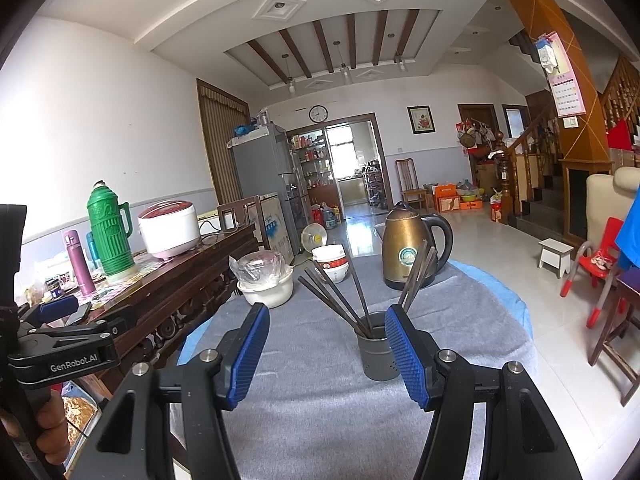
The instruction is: Organize utensils
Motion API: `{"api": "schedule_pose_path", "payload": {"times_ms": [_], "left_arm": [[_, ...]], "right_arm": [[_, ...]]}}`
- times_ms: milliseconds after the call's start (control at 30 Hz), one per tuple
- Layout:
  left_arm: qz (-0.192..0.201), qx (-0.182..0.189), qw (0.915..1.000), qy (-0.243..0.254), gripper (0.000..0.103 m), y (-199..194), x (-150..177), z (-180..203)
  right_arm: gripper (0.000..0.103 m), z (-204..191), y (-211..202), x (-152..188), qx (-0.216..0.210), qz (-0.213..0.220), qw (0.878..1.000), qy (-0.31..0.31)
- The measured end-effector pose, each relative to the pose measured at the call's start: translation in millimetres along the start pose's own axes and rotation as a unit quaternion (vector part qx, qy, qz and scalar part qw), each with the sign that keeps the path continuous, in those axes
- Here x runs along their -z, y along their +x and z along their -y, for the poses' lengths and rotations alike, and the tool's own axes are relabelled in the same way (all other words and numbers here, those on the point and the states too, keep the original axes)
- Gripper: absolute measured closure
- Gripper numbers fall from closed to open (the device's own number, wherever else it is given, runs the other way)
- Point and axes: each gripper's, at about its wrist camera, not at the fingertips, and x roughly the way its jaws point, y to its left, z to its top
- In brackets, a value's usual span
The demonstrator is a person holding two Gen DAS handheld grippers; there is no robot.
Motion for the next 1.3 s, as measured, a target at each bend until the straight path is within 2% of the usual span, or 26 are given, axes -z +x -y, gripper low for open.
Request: {"api": "schedule_pose_path", "payload": {"times_ms": [1100, 1300], "left_arm": [[-0.003, 0.0, 1.0, -0.005, 0.003, 2.2, 5.0, -4.0], [-0.002, -0.003, 1.0, -0.003, 0.003, 5.8, 0.4, -1.2]], "right_arm": [[0.038, 2.6, -0.5, -1.3, 0.002, 0.001, 1.0, -0.006], [0.038, 17.5, -1.2, -10.0, 0.008, 0.001, 1.0, -0.005]]}}
